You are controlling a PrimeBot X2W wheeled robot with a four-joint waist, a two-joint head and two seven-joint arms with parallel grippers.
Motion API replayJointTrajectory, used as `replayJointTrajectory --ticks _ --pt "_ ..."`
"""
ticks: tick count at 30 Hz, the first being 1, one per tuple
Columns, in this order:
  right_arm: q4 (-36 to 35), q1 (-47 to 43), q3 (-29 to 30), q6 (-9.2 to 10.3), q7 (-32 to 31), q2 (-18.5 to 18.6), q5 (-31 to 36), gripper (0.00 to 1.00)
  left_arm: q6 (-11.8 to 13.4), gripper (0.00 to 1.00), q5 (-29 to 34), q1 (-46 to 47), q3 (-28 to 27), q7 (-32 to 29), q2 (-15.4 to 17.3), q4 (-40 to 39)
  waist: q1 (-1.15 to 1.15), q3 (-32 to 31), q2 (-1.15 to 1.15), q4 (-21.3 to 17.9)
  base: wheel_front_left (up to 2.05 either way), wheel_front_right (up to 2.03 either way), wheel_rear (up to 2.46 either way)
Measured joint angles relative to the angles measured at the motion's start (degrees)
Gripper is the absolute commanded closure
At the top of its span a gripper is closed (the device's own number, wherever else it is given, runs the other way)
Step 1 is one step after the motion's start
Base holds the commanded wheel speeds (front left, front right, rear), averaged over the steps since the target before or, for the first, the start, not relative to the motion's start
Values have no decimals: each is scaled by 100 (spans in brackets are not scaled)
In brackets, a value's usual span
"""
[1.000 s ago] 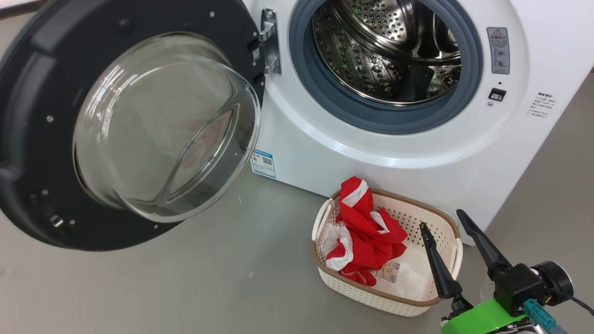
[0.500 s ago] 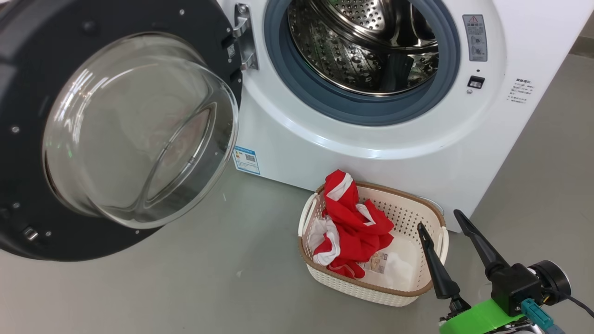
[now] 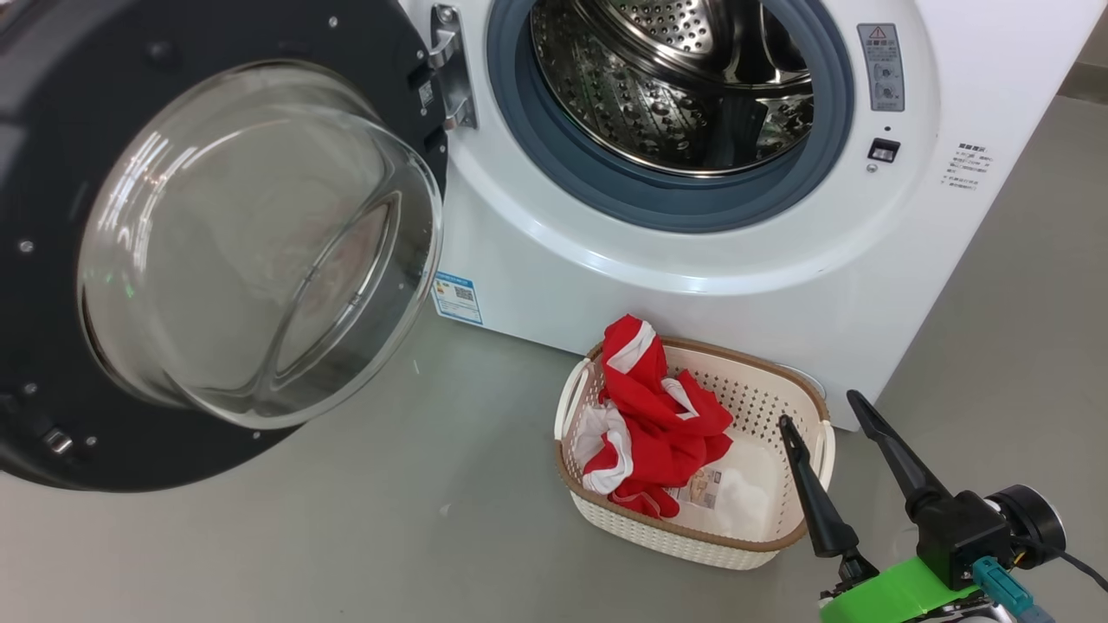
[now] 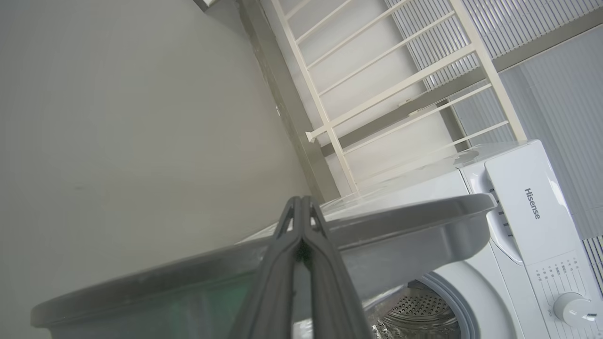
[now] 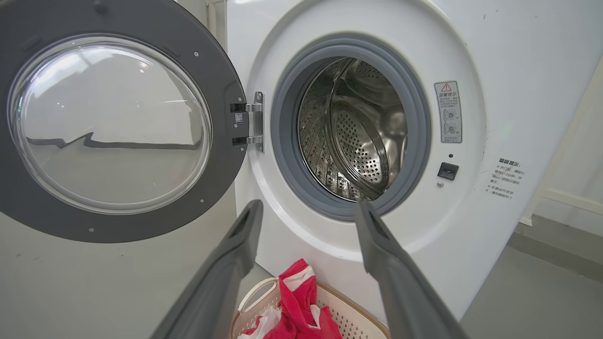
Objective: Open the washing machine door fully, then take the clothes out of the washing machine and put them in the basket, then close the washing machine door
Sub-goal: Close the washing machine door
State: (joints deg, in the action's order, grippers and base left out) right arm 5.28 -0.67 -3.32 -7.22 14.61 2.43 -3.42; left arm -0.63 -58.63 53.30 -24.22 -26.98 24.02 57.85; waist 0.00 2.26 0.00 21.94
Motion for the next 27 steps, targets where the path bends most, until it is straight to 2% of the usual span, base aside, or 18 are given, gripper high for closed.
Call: replayJointTrajectory --ticks 9,27 --pt "0 0 -3 0 0 0 -1 0 -192 100 -170 0 12 -592 26 -37 0 -16 0 78 0 0 0" --pt "51 0 -16 0 1 0 -43 0 -200 100 -702 -169 -153 -1358 -221 -501 0 -66 0 172 0 0 0"
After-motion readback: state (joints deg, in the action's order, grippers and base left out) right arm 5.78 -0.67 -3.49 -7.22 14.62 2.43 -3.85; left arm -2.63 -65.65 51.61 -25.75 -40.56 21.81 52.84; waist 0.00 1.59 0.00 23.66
